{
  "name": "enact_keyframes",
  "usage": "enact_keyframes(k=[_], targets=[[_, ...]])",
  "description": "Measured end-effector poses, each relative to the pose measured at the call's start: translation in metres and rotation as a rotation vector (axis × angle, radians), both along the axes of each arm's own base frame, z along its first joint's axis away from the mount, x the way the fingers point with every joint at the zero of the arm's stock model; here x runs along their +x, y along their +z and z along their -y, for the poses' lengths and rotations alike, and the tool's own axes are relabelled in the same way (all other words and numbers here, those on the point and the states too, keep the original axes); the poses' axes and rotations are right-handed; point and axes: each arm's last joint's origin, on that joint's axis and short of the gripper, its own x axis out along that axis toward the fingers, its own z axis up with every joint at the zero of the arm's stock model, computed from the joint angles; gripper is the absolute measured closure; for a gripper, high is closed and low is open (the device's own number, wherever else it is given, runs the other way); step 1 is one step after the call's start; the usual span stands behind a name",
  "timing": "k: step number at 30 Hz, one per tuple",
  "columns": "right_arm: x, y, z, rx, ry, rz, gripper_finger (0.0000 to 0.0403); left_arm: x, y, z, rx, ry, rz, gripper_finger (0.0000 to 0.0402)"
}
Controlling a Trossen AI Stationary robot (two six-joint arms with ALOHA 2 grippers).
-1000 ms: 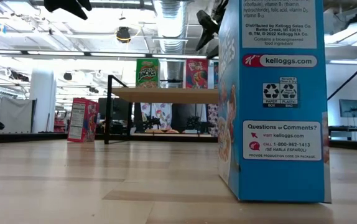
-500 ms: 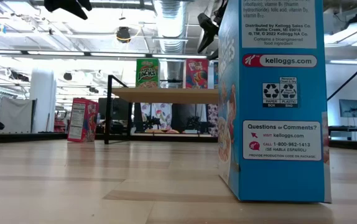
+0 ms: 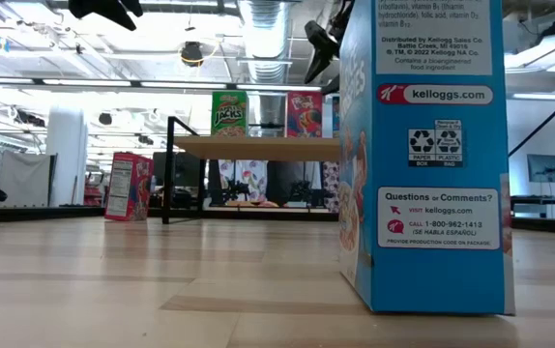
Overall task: Stack cereal on shelf
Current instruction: Put the middle right red cereal box on the shelf
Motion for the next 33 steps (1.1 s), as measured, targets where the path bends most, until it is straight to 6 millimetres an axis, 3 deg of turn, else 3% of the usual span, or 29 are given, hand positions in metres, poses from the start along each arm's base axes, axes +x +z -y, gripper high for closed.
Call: enact_keyframes(k=[33], targets=[[0.0025, 0.0022, 0.0027, -0.009, 0.017, 0.043, 0.0143, 0.0, 0.0, 0.0, -0.001, 0.001, 0.001, 0.0226]])
